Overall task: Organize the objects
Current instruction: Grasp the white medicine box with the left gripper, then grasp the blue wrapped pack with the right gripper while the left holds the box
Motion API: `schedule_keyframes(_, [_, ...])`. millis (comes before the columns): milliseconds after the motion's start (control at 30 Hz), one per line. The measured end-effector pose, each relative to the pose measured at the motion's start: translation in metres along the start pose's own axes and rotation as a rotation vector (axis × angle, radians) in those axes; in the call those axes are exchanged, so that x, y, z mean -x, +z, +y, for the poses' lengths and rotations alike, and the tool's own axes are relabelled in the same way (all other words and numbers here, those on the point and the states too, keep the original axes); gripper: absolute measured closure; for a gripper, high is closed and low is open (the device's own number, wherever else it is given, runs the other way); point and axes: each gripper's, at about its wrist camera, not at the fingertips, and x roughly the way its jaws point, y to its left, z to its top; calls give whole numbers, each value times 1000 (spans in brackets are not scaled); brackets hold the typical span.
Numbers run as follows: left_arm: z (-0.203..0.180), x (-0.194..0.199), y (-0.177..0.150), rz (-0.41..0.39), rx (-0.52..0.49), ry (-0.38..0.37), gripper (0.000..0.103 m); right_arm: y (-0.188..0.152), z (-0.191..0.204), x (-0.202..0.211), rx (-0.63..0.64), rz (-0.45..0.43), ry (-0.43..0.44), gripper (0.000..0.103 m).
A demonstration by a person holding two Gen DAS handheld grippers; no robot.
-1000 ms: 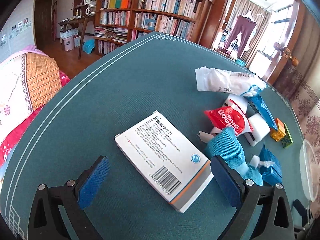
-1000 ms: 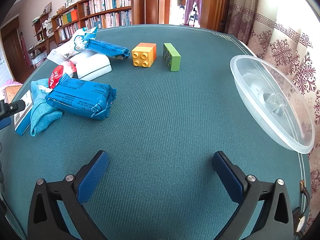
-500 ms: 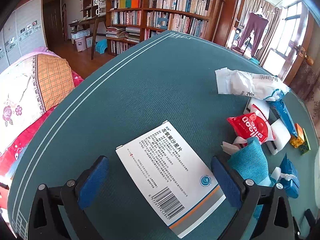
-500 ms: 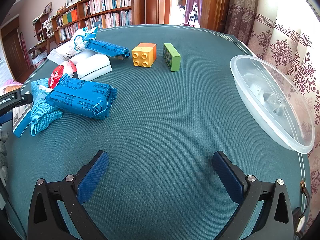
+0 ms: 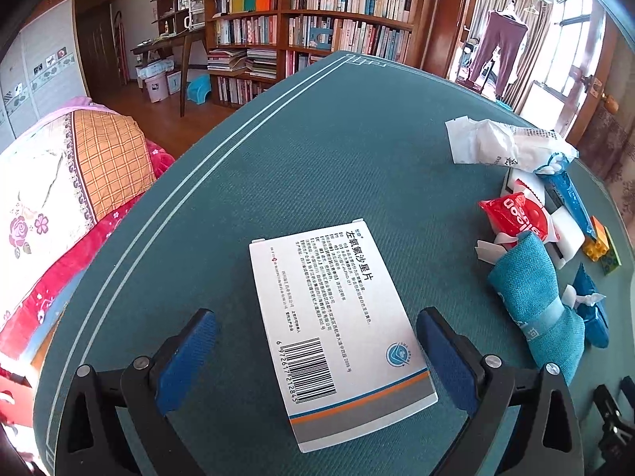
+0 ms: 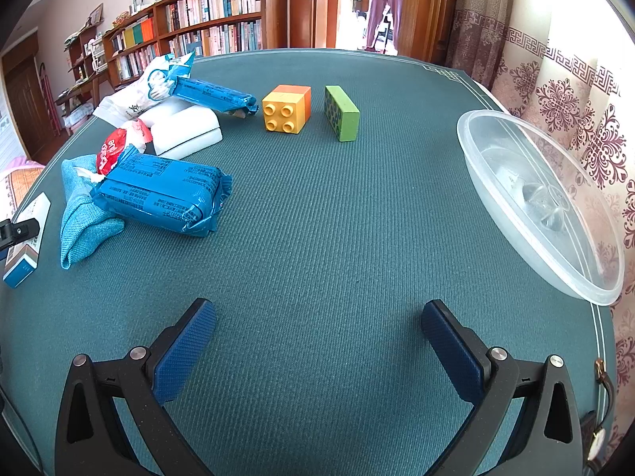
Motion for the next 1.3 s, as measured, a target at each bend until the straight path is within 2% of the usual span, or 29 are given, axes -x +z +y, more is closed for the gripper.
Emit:
schedule_keyframes(33, [-2,-1,-1,-7,-11,10,4,0,0,0,0,0,0,0])
schedule_keyframes(133, [-8,-1,-3,-33,-45,24,14,0,0,0,0,-1,1,0])
schedule_keyframes(200, [-10,1,-4,-46,-60,28,27,0,1,0,2,0,3,0])
schedule_keyframes(300, [-12,4,-7,-58,-81,7,36,1,2,1,8,0,6,0])
schedule_keyframes(433, [-14,8,-8,-76,-110,-21,36,2,6,4,28,2,32,0])
schedule_keyframes(533, [-17,13,-9,-98,-129,-38,36,5,11,8,38,-10,100,1])
schedule_keyframes(700, [-20,22,-8,-121,-149,-66,36,26,34,19,165,-98,159,1])
schedule_keyframes(800, [-22,23,-8,-123,-158,-79,36,44,47,19,247,-141,236,1])
schedule_keyframes(933, [-22,25,-9,-123,-165,-87,36,70,57,12,257,-156,356,5])
schedule_keyframes(1067, [-23,25,-11,-121,-169,-90,36,94,65,-9,260,-118,480,6])
schedule_keyframes(1133, [-24,26,-11,-121,-171,-93,36,100,66,-23,249,-72,531,11])
schedule_keyframes(1233, [-25,27,-11,-123,-172,-94,36,99,60,-42,210,22,628,20])
schedule_keyframes(1300, [-24,26,-10,-122,-169,-93,36,93,53,-41,190,45,676,20])
